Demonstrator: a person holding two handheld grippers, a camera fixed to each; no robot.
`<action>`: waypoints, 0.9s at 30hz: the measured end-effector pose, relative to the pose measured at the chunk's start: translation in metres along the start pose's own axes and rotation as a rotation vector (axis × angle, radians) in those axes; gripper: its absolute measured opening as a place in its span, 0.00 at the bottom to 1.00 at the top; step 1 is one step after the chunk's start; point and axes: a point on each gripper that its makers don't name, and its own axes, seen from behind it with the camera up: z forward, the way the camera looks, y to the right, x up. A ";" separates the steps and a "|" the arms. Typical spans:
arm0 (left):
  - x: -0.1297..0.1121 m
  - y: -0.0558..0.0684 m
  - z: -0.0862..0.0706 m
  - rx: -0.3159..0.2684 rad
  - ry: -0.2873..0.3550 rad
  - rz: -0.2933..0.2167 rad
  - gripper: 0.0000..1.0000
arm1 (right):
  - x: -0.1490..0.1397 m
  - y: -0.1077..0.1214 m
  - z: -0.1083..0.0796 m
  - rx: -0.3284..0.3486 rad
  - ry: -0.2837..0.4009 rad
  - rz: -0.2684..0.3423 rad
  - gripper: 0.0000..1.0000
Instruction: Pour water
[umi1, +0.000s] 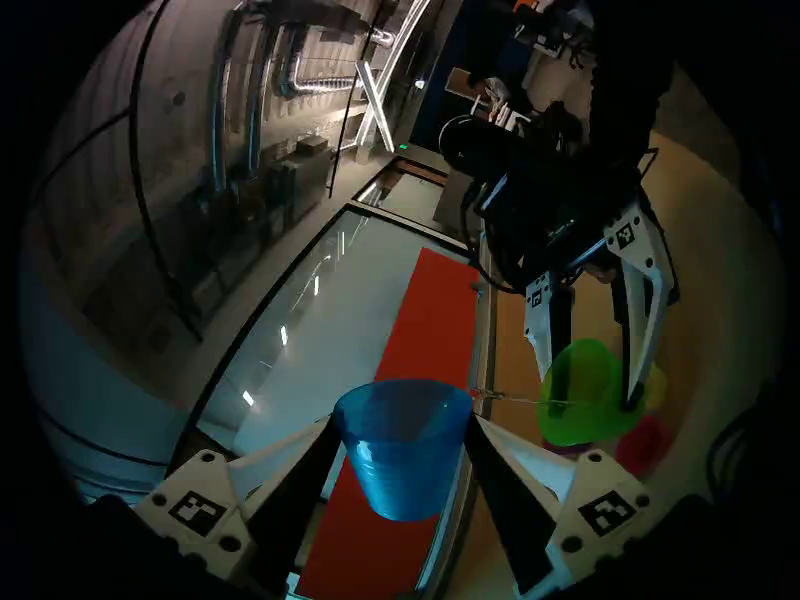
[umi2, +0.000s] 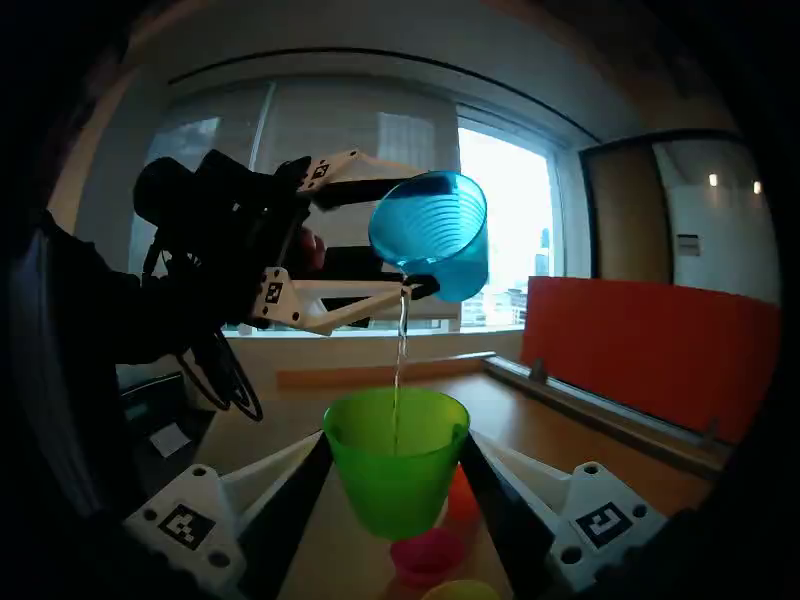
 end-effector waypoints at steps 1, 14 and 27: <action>0.000 -0.001 0.000 0.001 0.000 0.002 0.86 | 0.000 0.000 0.000 0.000 0.000 -0.001 0.90; 0.004 -0.003 -0.002 0.000 0.000 0.022 0.86 | -0.001 0.000 -0.001 0.000 0.004 0.000 0.90; 0.003 -0.004 -0.003 0.003 -0.003 0.045 0.86 | 0.003 -0.001 0.000 0.003 0.014 0.002 0.90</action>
